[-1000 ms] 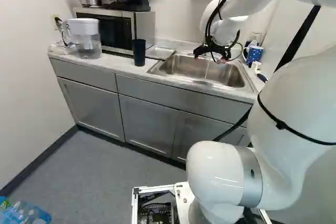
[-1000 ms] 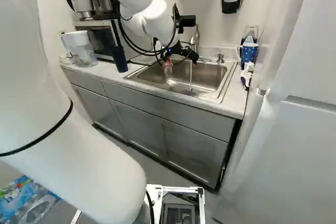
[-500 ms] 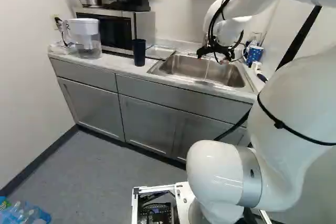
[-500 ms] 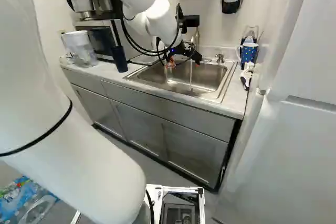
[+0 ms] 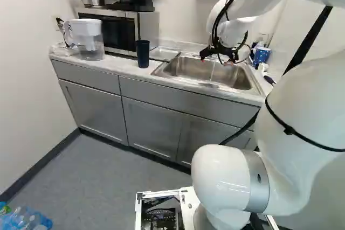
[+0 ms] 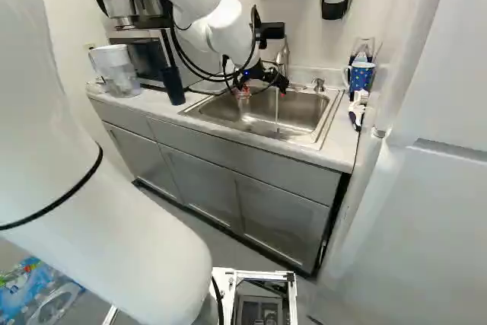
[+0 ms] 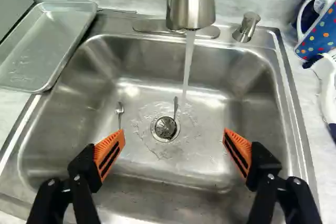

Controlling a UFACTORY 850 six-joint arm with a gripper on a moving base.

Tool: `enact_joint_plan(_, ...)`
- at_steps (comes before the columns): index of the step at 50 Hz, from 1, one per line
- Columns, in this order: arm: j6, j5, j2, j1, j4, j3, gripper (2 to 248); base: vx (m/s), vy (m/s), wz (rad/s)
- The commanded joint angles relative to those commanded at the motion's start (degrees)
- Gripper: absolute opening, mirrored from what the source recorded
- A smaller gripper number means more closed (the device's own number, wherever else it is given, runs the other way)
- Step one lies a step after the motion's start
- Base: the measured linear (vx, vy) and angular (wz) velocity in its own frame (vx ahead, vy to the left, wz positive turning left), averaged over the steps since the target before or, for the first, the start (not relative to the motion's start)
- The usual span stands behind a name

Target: Rinse the cup and place it in the tray

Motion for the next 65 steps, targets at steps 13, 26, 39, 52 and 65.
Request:
enact_joint_plan(13, 0.00, 0.00, 1.05, 2.47, 0.00, 0.99, 247, 0.000, 0.000, 0.000)
enact_joint_plan(26, 0.00, 0.00, 1.94, 5.03, 0.00, 1.82, 247, 0.000, 0.000, 0.000)
enact_joint_plan(39, 0.00, 0.00, 2.65, 7.63, 0.00, 2.48, 247, 0.000, 0.000, 0.000)
enact_joint_plan(52, 0.00, 0.00, 3.18, 10.27, 0.00, 2.96, 247, 0.000, 0.000, 0.000)
enact_joint_plan(65, 0.00, 0.00, 3.50, 12.93, 0.00, 3.26, 247, 0.000, 0.000, 0.000)
